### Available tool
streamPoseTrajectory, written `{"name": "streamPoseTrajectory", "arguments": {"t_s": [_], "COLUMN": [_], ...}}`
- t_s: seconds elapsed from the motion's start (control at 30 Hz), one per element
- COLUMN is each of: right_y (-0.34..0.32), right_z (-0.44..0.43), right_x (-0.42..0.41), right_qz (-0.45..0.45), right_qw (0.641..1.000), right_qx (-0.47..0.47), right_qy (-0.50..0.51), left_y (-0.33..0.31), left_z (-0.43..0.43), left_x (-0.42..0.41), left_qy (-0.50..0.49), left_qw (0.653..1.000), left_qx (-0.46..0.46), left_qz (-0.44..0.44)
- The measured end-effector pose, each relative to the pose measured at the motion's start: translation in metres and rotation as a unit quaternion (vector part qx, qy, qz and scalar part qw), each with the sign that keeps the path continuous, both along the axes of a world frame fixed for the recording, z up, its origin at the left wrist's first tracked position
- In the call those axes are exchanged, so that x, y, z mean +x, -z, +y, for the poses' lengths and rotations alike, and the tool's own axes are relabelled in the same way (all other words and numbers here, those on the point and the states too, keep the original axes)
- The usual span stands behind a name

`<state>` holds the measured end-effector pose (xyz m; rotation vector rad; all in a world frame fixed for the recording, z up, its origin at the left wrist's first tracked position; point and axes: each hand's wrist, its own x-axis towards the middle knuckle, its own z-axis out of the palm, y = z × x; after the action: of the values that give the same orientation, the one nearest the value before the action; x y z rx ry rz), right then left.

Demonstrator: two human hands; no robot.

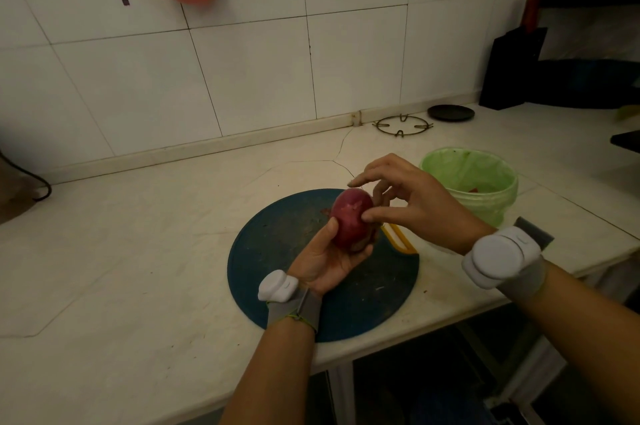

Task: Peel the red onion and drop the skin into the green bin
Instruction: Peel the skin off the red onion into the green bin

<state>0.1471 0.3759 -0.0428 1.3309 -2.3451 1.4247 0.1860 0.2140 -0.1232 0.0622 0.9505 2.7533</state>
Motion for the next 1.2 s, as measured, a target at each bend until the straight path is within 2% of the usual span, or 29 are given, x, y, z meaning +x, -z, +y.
{"name": "streamPoseTrajectory", "arguments": {"t_s": [0.33, 0.77, 0.97, 1.1, 1.2], "right_y": [0.003, 0.012, 0.012, 0.009, 0.006], "right_z": [-0.01, 0.004, 0.008, 0.009, 0.006], "right_x": [0.002, 0.004, 0.006, 0.008, 0.012], "right_qz": [-0.008, -0.045, -0.039, -0.055, -0.113], "right_qw": [1.0, 0.999, 0.998, 0.997, 0.99], "right_qx": [-0.018, 0.018, 0.038, 0.013, -0.044], "right_qy": [0.012, -0.009, -0.021, -0.05, -0.076], "left_y": [0.0, -0.003, 0.0, 0.002, 0.003], "left_z": [0.0, 0.0, 0.0, -0.001, -0.002], "left_x": [0.001, -0.001, -0.003, -0.004, -0.006], "left_qy": [0.028, -0.005, -0.018, -0.015, -0.011], "left_qw": [0.999, 0.998, 0.999, 0.999, 0.999], "left_qx": [0.016, 0.057, 0.041, 0.041, 0.023], "left_qz": [-0.001, -0.01, 0.005, 0.012, 0.03]}}
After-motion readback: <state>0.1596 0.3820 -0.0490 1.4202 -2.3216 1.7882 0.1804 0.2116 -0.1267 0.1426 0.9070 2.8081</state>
